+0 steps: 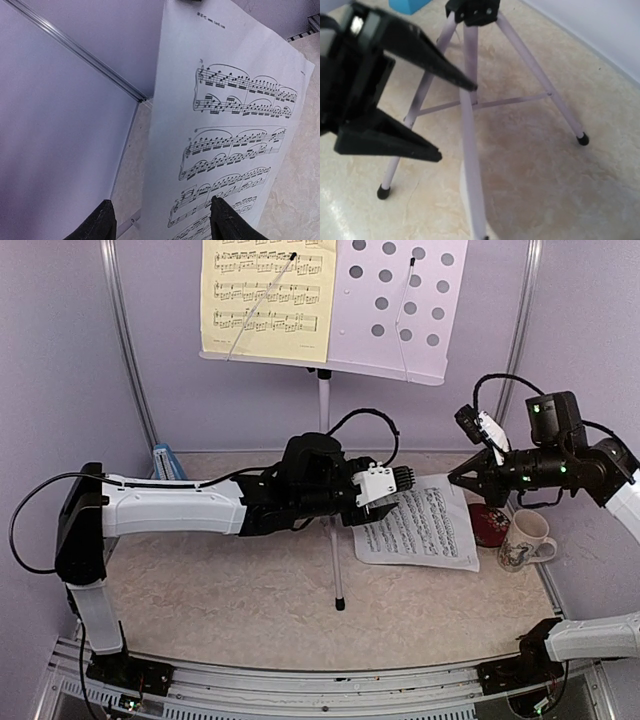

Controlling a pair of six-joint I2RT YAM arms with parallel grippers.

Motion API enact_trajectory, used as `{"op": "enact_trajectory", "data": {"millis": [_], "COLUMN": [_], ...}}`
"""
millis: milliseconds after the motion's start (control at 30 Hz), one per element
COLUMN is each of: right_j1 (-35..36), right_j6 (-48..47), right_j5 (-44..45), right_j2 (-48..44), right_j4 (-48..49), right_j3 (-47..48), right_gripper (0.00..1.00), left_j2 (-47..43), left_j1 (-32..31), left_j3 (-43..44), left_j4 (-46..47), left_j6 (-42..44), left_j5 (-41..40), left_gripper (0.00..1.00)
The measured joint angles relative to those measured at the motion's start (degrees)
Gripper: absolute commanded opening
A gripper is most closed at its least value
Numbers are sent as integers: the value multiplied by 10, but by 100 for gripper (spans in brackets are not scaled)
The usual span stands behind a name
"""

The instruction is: Set up the instrument practice props

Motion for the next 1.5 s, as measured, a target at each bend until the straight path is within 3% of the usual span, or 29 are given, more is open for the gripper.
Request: {"op": "enact_trajectory", "data": {"millis": [267, 500, 900, 967, 1067, 1167, 1300, 1333, 1400, 1500], "right_j1": [22, 39, 43, 43, 43, 43, 44, 44, 44, 45], "right_j6": [-5, -10, -15, -15, -15, -15, -3, 1, 13, 38], "right_j5": [15, 17, 19, 18, 16, 13, 9, 10, 10, 15], "right_j2": [21, 31, 34, 34, 34, 32, 14, 5, -16, -61], "right_j4": [-11, -15, -16, -16, -16, -14, 3, 13, 36, 91], "right_j3": [16, 32, 38, 38, 40, 45, 40, 37, 29, 10], "right_gripper": [0, 0, 0, 0, 0, 0, 55, 64, 77, 84], "left_j2": [2, 35, 46, 46, 47, 47, 38, 30, 9, -27], "left_j1": [-1, -1, -1, -1, -1, -1, 2, 4, 10, 24], "left_j3": [30, 113, 119, 119, 119, 119, 97, 82, 49, 7], "left_j4": [-54, -92, -125, -129, -133, -132, -99, -90, -68, -37], "left_j6": [23, 44, 57, 58, 60, 60, 41, 32, 12, -23], "left_j5": [4, 21, 36, 40, 47, 55, 81, 93, 116, 154], "left_gripper": [59, 36, 22, 17, 1, 0, 0, 0, 0, 0]}}
